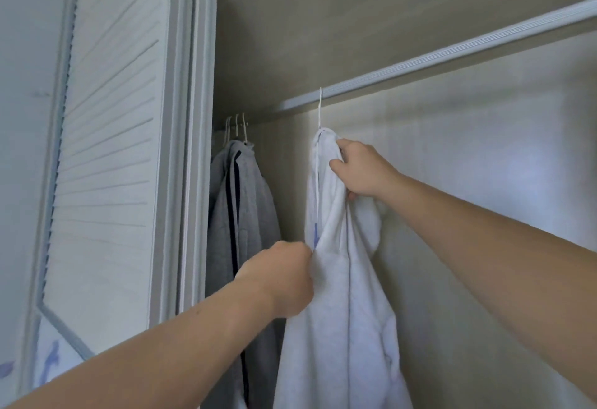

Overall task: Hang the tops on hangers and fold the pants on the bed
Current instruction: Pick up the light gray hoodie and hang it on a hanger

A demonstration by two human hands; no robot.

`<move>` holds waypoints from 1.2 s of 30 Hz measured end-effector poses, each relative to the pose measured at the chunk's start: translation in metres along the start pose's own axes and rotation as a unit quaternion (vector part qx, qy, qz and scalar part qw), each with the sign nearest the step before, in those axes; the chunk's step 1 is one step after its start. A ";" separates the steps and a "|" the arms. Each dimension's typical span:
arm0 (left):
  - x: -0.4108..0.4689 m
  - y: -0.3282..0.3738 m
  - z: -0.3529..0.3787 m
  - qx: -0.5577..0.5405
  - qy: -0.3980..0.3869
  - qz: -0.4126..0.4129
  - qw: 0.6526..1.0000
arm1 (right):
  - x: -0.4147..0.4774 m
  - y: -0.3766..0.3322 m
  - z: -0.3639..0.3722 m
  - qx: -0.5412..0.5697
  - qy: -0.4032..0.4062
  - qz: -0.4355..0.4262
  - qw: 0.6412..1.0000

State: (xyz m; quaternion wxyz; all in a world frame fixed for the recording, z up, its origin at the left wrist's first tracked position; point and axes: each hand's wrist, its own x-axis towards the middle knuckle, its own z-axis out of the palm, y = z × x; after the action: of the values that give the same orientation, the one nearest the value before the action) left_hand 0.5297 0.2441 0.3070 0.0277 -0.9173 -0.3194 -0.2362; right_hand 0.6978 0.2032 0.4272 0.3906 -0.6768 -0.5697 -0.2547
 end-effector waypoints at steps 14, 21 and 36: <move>0.061 -0.055 0.020 0.077 -0.017 -0.199 0.977 | 0.101 -0.025 0.158 0.093 -0.078 -0.065 0.990; 0.059 -0.070 0.015 0.125 -0.016 -0.225 0.966 | 0.110 -0.050 0.189 0.162 -0.146 -0.009 0.976; -0.043 -0.076 -0.008 0.422 0.161 0.034 0.891 | 0.015 -0.021 0.159 0.148 0.018 -0.190 0.970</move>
State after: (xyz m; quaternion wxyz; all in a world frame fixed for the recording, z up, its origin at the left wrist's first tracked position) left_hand 0.4516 0.2781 0.2869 0.4714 -0.7789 -0.3491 -0.2219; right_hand 0.6647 0.3429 0.3544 0.4408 -0.4858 -0.7123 -0.2496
